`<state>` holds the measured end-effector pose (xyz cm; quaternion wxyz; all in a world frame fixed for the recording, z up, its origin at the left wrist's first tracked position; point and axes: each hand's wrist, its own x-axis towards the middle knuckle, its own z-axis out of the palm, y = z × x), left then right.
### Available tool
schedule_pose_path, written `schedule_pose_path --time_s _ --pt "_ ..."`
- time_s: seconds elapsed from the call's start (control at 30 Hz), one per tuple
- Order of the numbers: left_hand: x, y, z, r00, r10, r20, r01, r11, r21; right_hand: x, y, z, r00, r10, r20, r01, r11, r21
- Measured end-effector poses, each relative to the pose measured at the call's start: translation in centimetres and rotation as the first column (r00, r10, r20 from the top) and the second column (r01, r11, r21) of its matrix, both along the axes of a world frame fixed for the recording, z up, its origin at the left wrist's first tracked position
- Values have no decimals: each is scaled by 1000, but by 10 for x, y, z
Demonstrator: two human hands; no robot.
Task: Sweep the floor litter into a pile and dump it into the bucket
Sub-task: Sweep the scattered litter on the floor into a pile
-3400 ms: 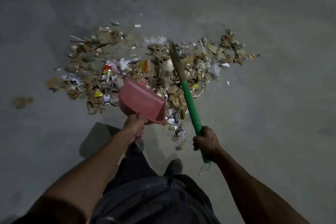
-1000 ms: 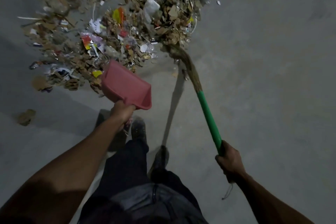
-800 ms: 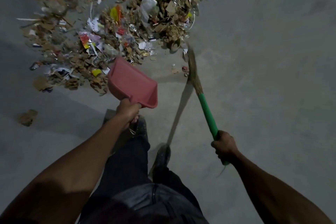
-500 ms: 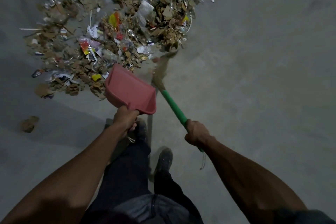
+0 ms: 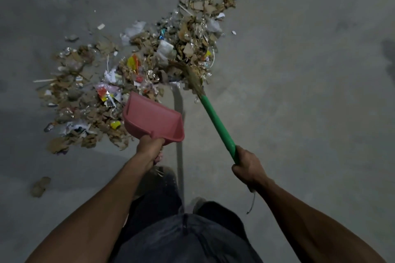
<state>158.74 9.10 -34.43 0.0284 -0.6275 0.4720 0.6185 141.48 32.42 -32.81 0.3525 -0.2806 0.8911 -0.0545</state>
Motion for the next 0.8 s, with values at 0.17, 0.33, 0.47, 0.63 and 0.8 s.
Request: schedule_pose_path --time_s 0.17,0.33,0.47,0.63,0.8 --pt "-47 -35 22 999 1 -40 -2 1000 -18 -43 -19 20 994 -100 -37 99 995 -27" --pt "-102 -64 37 997 -12 -79 12 1000 -9 -104 -51 21 977 -208 -40 205 977 -64" --pt "-166 -90 31 998 -8 -69 6 1000 -22 -187 -94 2 944 -327 41 330 939 -97" --pt "-270 -127 16 998 53 -36 -54 998 -17 -319 -169 -39 869 -467 164 485 868 -101" --pt "-361 -157 6 993 115 13 -115 993 12 -447 -237 -74 810 -549 206 570 820 -52"
